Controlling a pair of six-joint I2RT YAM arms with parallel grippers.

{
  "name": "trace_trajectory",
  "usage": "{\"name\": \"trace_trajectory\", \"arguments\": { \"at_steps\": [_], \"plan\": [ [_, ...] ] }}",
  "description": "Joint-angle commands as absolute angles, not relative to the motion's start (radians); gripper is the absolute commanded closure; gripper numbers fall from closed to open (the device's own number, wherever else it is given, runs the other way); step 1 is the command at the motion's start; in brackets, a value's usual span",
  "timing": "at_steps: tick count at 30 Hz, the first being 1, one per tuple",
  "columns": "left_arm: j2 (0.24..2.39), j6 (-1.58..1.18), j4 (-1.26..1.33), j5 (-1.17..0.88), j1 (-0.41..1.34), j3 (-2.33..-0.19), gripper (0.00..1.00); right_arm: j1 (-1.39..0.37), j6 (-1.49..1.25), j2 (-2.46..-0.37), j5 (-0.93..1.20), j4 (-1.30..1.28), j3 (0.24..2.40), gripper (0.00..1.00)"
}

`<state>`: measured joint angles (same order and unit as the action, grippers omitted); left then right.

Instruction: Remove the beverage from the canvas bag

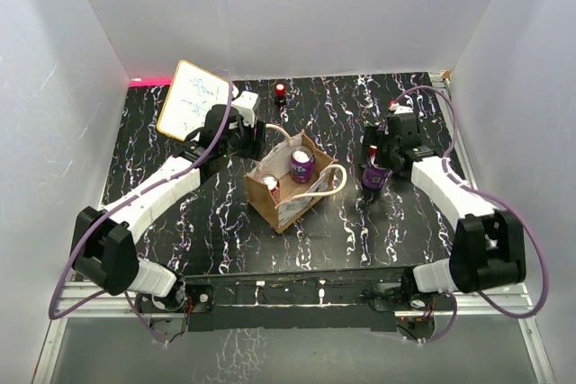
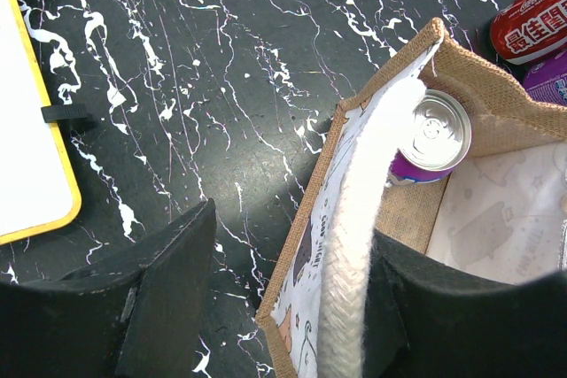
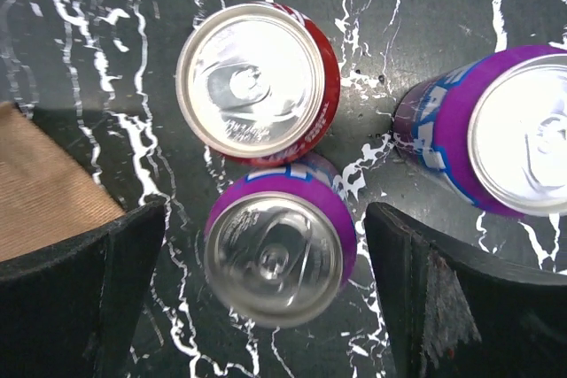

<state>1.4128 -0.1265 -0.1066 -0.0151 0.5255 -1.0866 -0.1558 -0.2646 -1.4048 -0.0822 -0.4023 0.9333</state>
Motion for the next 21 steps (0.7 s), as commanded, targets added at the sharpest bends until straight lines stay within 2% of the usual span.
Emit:
{"name": "trace_trajectory", "arguments": {
  "at_steps": [1, 9, 21],
  "plan": [
    [1.391, -0.12, -0.109, -0.015, 0.527, -1.126, 0.46, -0.153, -0.297, -1.264, -0.048, -0.435, 0.918, 0.0],
    [1.388, -0.125, -0.109, -0.024, 0.527, -1.127, 0.46, -0.152, -0.339, -1.016, 0.025, -0.434, 0.756, 0.0],
    [1.387, -0.127, -0.107, -0.03, 0.527, -1.126, 0.46, -0.155, -0.36, -1.045, 0.208, -0.497, 0.968, 0.0]
  ]
}}
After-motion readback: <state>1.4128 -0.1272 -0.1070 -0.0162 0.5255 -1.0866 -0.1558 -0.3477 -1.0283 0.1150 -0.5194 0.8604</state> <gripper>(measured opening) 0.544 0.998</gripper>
